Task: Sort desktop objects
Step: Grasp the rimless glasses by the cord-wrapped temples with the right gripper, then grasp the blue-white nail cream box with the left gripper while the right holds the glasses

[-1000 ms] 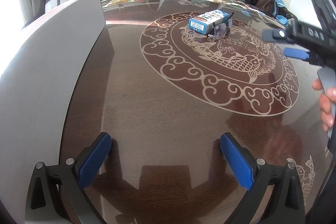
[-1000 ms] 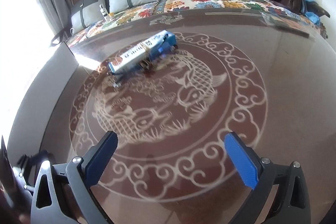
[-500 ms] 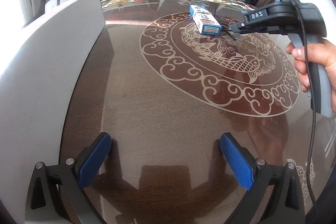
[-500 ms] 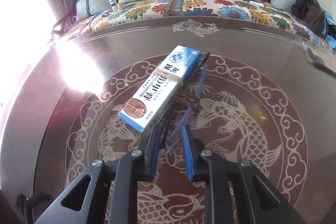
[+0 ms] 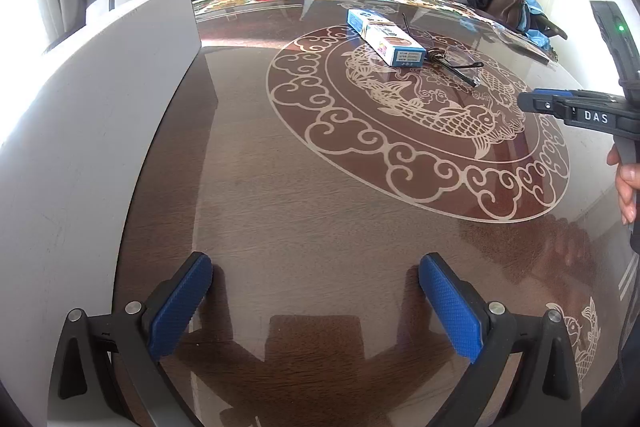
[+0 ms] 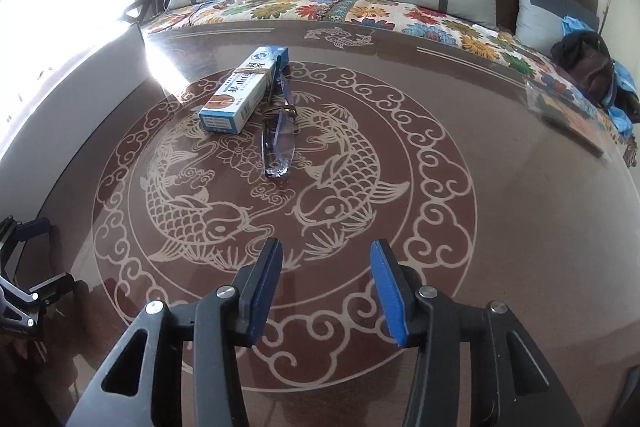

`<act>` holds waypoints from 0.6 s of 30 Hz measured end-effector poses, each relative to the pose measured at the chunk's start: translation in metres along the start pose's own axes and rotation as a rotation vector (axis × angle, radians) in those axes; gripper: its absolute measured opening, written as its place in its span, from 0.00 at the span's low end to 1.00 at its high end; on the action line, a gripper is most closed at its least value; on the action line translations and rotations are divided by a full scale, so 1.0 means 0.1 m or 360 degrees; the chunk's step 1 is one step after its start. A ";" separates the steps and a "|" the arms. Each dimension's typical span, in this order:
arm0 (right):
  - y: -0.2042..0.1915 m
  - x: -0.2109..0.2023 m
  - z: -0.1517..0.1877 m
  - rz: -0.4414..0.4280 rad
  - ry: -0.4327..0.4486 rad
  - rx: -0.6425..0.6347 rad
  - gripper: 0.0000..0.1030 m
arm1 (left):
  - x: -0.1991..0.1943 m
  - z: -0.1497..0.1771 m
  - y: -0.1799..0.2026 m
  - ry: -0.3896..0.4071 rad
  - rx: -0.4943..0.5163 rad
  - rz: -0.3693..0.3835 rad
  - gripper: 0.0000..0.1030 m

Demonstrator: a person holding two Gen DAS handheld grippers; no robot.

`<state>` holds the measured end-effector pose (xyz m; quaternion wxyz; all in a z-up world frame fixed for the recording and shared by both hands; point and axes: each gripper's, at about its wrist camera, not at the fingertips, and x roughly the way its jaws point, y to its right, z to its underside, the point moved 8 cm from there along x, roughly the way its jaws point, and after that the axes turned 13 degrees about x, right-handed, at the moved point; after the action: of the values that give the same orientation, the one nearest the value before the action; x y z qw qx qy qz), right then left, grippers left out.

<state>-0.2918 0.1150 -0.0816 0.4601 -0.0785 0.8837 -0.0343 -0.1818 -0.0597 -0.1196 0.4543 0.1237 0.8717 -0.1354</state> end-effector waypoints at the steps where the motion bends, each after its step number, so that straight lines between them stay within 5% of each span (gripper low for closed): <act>1: -0.09 0.07 -0.05 -0.0020 -0.0004 -0.0016 0.46 | 0.00 0.00 0.00 0.0000 0.0000 -0.0001 1.00; 10: -0.57 0.83 -0.62 -0.0013 -0.0005 -0.0058 0.45 | 0.00 0.01 0.00 0.0000 0.0000 0.0000 1.00; 12: -0.54 0.87 -0.69 -0.0006 0.0020 -0.0058 0.25 | -0.01 0.01 0.00 0.0001 0.0000 0.0000 1.00; 18: -0.22 0.58 -0.40 0.0046 0.0070 -0.0144 0.25 | -0.01 0.01 0.00 0.0000 -0.0002 0.0000 1.00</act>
<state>-0.3548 0.0834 -0.1031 0.4369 -0.0858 0.8953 0.0108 -0.1805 -0.0599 -0.1196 0.4545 0.1234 0.8718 -0.1349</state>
